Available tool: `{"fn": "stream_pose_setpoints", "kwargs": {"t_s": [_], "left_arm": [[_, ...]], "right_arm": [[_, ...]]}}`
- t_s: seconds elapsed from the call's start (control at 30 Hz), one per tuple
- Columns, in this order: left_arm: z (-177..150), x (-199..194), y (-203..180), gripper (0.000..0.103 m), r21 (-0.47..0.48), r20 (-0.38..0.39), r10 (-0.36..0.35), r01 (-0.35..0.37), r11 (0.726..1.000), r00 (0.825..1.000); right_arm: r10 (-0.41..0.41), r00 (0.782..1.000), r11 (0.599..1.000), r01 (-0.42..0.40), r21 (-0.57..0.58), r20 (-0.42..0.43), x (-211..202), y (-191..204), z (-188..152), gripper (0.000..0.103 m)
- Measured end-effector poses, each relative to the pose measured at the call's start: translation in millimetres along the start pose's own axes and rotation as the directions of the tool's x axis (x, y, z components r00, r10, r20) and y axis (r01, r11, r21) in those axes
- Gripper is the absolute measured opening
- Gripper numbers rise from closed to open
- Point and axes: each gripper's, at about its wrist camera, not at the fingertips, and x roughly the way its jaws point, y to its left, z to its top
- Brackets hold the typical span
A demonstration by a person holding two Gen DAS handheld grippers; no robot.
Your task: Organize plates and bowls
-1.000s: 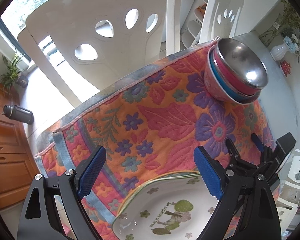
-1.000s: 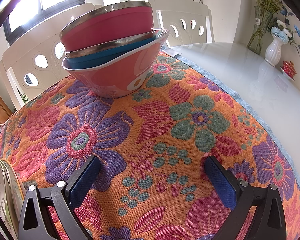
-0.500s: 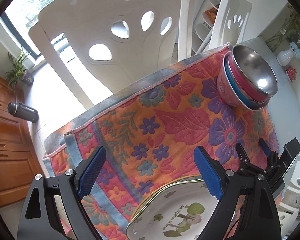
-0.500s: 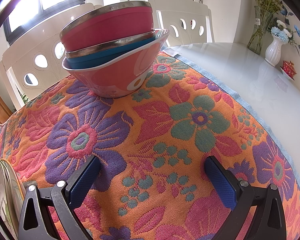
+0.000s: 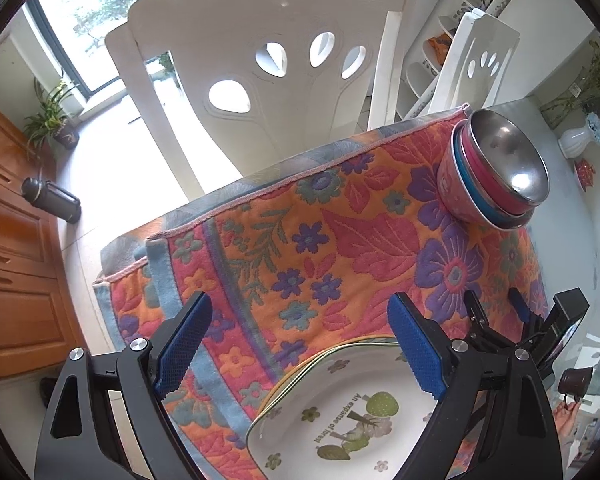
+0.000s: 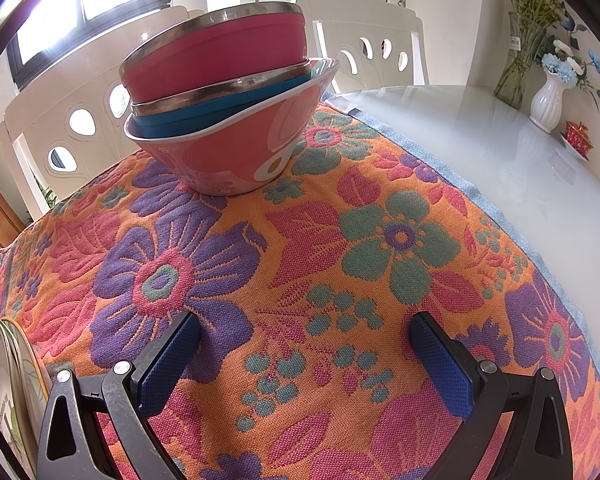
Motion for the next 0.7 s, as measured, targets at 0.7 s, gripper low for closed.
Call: {"fn": "stream_pose_setpoints", "kwargs": {"t_s": [0.7], "left_arm": [[44.1,4.2,-31.1,0.089,0.203,0.006,-0.019,0.017,0.979,1.000]], "right_arm": [[0.000,1.000,1.000,0.000,0.000,0.000,-0.1,-0.2,0.4,0.103]]}}
